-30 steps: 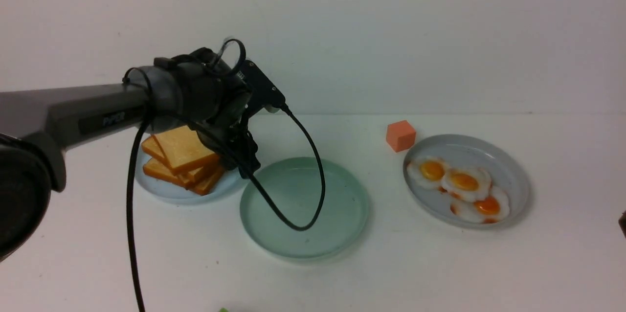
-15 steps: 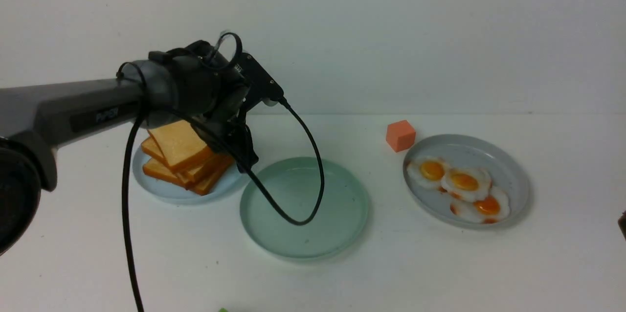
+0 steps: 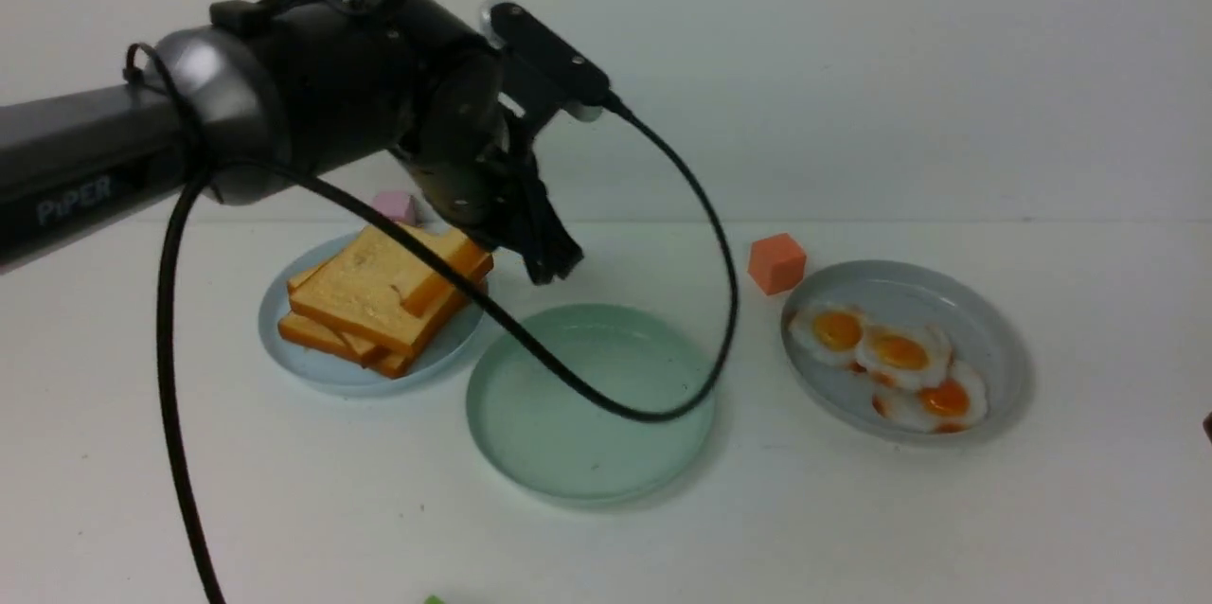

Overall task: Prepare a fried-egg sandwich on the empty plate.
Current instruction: Use the left arm to put a slice of bread into the empty plate in the middle

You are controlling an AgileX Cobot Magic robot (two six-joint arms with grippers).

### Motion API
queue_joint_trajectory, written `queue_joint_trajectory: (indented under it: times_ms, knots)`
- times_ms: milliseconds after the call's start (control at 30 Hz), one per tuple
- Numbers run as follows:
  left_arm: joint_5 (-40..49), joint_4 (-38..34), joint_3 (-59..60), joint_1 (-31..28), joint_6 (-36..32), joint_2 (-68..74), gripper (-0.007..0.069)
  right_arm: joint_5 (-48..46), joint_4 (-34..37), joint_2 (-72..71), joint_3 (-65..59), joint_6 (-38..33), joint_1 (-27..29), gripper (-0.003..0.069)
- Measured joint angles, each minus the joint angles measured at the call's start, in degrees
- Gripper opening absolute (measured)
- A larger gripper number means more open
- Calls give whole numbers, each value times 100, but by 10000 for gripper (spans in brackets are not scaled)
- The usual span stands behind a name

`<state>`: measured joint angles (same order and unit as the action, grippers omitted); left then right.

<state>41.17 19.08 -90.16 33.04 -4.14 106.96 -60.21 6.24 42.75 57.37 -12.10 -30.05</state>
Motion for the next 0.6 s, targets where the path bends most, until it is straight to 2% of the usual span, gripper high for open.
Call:
queue_joint_trajectory:
  times_ms: [167, 400, 600]
  knots:
    - [47, 137, 41, 616, 69, 181, 98, -6, -5, 0, 0, 0, 0, 53]
    - [110, 362, 48, 901, 275, 560, 90, -6, -19, 0, 0, 0, 0, 57]
    - [29, 876, 48, 1009, 414, 943, 90, -17, -25, 0, 0, 0, 0, 57]
